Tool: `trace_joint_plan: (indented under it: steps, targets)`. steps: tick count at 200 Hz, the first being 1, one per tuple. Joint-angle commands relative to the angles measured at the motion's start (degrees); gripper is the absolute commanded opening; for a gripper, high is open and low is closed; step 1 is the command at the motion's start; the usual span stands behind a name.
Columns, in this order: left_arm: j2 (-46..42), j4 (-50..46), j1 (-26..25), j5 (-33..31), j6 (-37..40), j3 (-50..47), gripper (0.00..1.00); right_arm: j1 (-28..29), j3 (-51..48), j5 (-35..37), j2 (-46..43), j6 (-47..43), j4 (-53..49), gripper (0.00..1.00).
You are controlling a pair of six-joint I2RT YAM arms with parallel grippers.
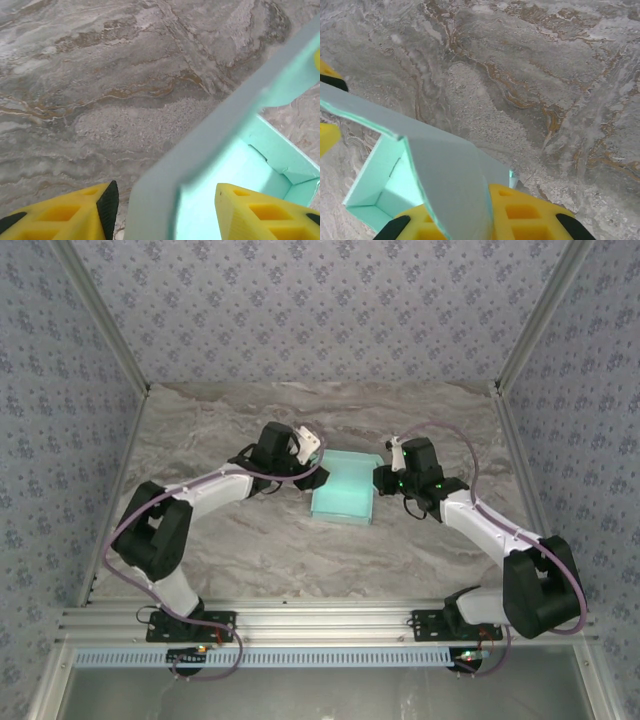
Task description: Fold the paper box
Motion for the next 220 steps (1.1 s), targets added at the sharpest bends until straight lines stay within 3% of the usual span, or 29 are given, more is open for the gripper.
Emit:
trace_joint_plan:
  steps: [1, 69, 81, 99, 119, 167, 220]
  targets:
    - [-2.58, 1.03, 0.83, -1.46, -1.31, -0.8, 0.56, 0.44, -1.15, 2.44, -0.87, -0.29, 0.76, 0.13]
    - [-3.54, 4.01, 1.36, -1.01, -0.54, -3.88, 0.43, 1.4, -0.81, 3.76, -0.82, -0.66, 0.73, 0.12]
    - [-2.92, 4.33, 1.42, -0.87, 0.62, -3.58, 0.37, 1.61, -0.42, 3.97, -0.72, -1.1, 0.22, 0.12]
    - [-1.52, 3.02, 1.39, 0.23, 2.13, -2.05, 0.19, 1.78, -0.14, 4.62, -0.72, -1.16, -0.3, 0.12]
    - [-0.55, 3.67, 1.39, 1.62, 1.31, -1.87, 0.11, 2.04, 0.01, 4.81, -0.72, -0.53, -0.23, 0.12]
    - [-0.35, 10.56, 0.01, 1.04, -7.74, -4.07, 0.03, 6.0, 0.68, 9.5, -0.16, 3.3, -0.31, 0.11]
    - [-0.87, 18.4, -3.95, -10.56, -21.64, -6.5, 0.03, 13.02, -2.28, 20.61, -0.14, 7.67, 3.91, 0.09]
